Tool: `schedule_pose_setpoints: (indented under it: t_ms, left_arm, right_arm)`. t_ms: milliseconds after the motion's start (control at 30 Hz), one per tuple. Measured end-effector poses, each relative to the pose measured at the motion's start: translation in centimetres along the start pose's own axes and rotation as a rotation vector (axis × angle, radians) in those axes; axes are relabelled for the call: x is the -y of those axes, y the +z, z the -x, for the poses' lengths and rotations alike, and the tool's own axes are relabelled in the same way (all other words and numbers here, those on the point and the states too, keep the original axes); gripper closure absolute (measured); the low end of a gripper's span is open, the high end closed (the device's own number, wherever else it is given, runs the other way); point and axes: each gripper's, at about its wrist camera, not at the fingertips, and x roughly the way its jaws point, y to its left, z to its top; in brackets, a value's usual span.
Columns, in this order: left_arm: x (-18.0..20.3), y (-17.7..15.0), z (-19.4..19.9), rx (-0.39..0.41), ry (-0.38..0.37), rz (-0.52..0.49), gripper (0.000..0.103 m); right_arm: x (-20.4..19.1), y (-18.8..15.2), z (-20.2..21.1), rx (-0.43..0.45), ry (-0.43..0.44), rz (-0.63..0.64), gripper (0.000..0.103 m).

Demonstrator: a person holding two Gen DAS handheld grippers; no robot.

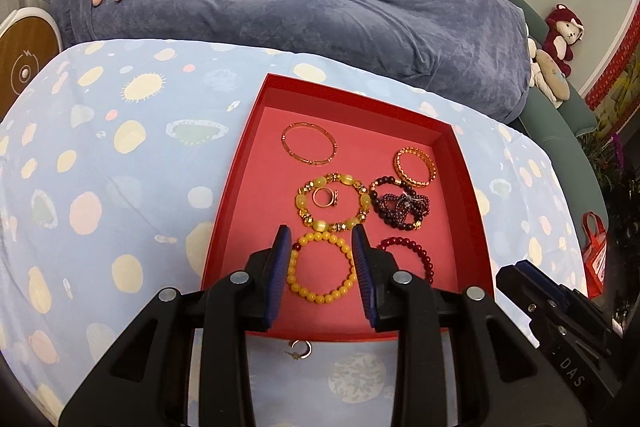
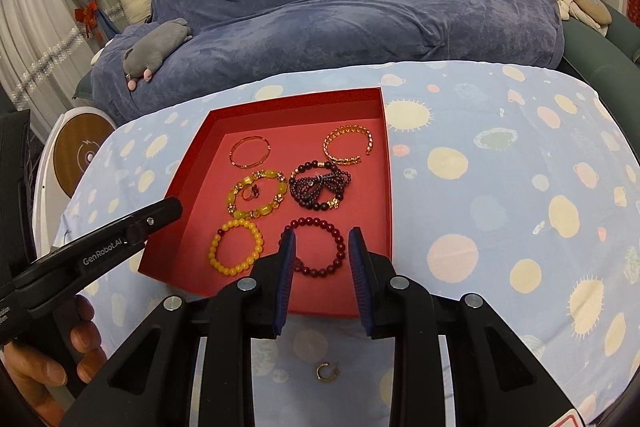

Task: Organize jewelry
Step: 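Withdraw both tools from the box toward the gold hoop earrings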

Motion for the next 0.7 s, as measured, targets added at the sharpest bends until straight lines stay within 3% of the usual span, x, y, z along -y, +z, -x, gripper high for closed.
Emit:
schedule_pose_setpoints:
  t_ms: [300,700]
  left_arm:
    - [-1.9,-3.6,2.7,-0.008,0.022,0.021,0.073]
    - [-3.4,-8.3,2.7,-0.067,0.054,0.035,0.073]
  right_arm:
    - [-0.1,-3.9,1.6,-0.041,-0.004,0.007,0.076]
    - [-0.8,-8.9,0.6,-0.128,-0.001,0.003,0.076]
